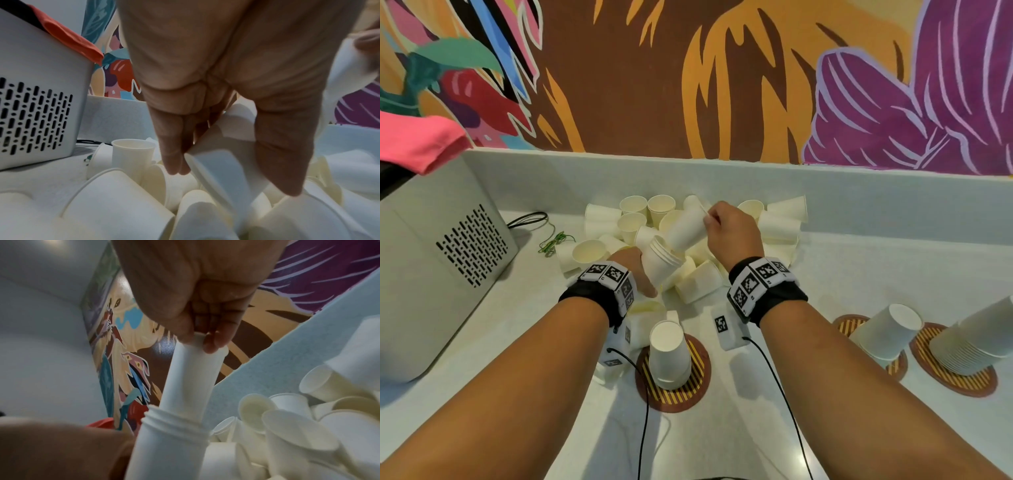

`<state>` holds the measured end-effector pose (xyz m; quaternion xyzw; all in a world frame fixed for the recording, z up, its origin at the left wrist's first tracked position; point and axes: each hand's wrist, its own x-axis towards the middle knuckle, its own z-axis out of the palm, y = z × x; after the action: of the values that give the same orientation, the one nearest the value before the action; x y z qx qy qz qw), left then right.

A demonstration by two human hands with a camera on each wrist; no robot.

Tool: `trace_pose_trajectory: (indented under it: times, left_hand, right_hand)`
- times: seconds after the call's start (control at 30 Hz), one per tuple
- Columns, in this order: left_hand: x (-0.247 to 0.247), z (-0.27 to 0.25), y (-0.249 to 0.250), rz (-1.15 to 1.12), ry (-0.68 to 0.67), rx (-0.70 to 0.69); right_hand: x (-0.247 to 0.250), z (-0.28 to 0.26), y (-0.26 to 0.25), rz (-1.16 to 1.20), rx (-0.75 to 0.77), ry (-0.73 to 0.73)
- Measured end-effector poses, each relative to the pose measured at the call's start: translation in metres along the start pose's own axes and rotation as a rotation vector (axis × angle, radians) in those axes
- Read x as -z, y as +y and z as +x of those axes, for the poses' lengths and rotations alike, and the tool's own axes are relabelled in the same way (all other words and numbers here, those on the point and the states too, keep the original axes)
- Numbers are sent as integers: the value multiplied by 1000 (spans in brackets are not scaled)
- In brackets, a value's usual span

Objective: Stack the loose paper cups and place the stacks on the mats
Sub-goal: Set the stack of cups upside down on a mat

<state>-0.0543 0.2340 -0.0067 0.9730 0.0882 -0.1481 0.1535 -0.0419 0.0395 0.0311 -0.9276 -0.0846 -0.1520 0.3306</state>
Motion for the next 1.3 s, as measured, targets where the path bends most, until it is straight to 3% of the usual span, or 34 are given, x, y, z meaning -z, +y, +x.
trace_pose_trajectory:
  times: [0.17,0.27,0.37,0.47,0.6,0.73,0.83,0.9,1.03,1.2,1.3]
  left_hand:
    - [4,4,7,-57,30,-41]
    - [4,6,2,-50,40,-30]
    - [5,7,-1,-8,34,-31]
    - [5,7,-2,50,19,-28]
    - [6,9,-5,65,-16,-14]
    - [5,11,-8,116,-48,19]
    - [4,12,-5,136,-61,25]
    - [3,14,-1,110,-69,15]
    - [3,18,5,35,-39,-4]
    - [2,21,-2,-26,15,-9]
    - [0,22,-4,-90,33,-57]
  right_hand:
    - [-15,-3,-9,161,48,-208]
    - [-24,1,11,70,-81,-208]
    - [-42,-5,40,-82,-259,-390]
    - [-67,-17,63,-35,-409,-554]
    - [-73,-21,64,46,-445,-496]
    - [-46,-1,44,-66,-307,-340]
    - [-22,15,23,-36,-203,-127]
    - [-12,19,6,11,-136,-80]
    - [-8,16,-16,59,-49,-211]
    - [-10,20,-7,213,-138,-234]
    - [-14,20,-10,307,-145,-367]
